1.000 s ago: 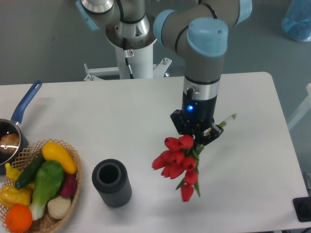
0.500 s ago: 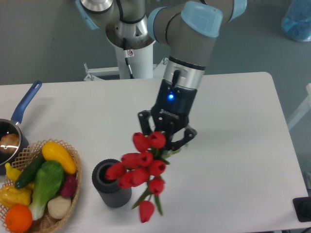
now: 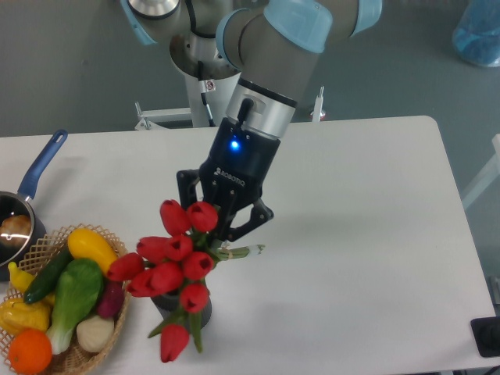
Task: Insert the flowers into the vase
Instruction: 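Tilt the gripper and lower the tulip stems into the vase opening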
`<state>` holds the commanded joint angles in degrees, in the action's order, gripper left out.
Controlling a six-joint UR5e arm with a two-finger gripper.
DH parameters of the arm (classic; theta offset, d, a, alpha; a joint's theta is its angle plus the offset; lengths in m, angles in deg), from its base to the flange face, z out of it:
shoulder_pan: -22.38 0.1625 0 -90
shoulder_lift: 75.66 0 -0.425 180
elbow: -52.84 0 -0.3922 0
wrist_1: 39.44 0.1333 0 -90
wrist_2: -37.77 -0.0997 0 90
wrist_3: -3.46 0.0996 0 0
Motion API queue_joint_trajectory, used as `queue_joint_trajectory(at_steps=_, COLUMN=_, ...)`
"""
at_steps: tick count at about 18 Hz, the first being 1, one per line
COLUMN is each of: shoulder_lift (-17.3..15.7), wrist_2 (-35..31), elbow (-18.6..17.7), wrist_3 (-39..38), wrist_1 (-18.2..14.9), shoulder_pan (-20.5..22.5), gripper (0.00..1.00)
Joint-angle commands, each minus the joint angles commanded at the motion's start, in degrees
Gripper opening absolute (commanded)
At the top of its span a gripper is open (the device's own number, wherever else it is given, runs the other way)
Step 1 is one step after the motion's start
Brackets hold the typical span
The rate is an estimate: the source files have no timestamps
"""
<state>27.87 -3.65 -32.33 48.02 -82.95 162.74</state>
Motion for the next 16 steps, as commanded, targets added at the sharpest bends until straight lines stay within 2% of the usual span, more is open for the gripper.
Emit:
queue_joint_trajectory(at_steps=9, shoulder_lift=2.63, wrist_2=20.93, elbow=-0.61, wrist_3=0.61, wrist_1=0.36, shoulder_pan=1.32, gripper=0.15)
queue_joint_trajectory(at_steps=13, shoulder_lift=3.95, wrist_2=22.62, elbow=-0.62, wrist_3=1.75, wrist_1=0.44, shoulder_pan=1.50, gripper=0.15)
queue_joint_trajectory(at_steps=16, shoulder_lift=5.71, wrist_2=22.80, elbow=-0.62, wrist_3=7.28, wrist_1=0.88, shoulder_pan=2.11, gripper=0.15)
